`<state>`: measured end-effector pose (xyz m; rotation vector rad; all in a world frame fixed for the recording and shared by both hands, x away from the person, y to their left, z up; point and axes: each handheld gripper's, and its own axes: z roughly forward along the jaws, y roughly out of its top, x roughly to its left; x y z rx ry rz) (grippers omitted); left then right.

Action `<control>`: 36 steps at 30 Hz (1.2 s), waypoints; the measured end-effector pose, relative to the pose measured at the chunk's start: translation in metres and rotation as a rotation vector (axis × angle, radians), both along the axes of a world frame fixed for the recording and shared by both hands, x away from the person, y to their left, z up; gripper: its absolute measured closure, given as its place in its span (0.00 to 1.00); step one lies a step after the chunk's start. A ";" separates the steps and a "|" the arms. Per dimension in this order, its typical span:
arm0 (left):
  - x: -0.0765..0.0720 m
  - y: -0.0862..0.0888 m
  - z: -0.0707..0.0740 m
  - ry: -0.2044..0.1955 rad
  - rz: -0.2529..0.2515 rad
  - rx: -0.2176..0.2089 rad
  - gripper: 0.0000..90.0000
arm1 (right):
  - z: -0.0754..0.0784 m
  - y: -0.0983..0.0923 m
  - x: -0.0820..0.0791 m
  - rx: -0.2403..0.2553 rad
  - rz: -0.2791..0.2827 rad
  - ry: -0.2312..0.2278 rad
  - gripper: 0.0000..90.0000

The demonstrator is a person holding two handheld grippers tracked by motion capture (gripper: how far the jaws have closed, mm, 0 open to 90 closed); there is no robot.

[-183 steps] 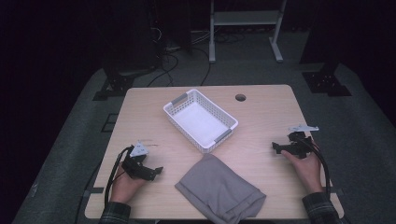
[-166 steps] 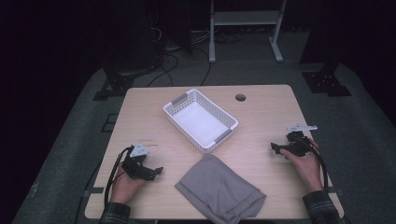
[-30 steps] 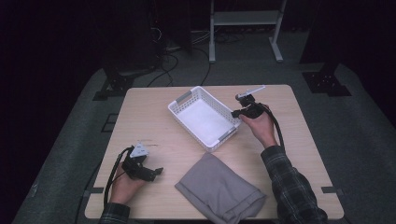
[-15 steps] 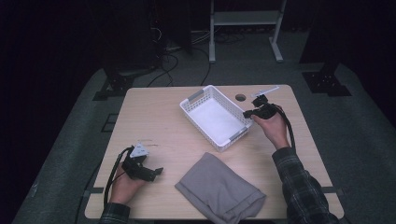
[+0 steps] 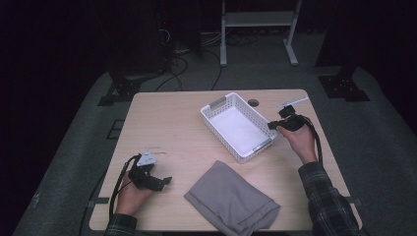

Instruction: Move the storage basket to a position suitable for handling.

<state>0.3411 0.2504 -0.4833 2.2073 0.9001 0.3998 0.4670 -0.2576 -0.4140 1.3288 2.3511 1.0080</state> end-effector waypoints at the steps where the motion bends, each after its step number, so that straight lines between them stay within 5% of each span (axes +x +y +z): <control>1: 0.000 0.000 0.000 0.000 0.000 0.000 0.00 | -0.001 -0.003 -0.001 -0.001 -0.001 0.000 0.94; 17: 0.000 0.000 0.000 -0.001 -0.001 0.000 0.00 | -0.003 -0.034 -0.017 0.006 -0.036 0.009 0.93; 29: 0.000 0.000 0.000 -0.001 -0.001 0.000 0.00 | 0.026 -0.024 -0.031 -0.006 -0.042 -0.080 0.80; 36: 0.000 0.000 0.000 -0.001 -0.001 0.004 0.00 | 0.035 -0.005 -0.036 0.004 -0.003 -0.086 0.78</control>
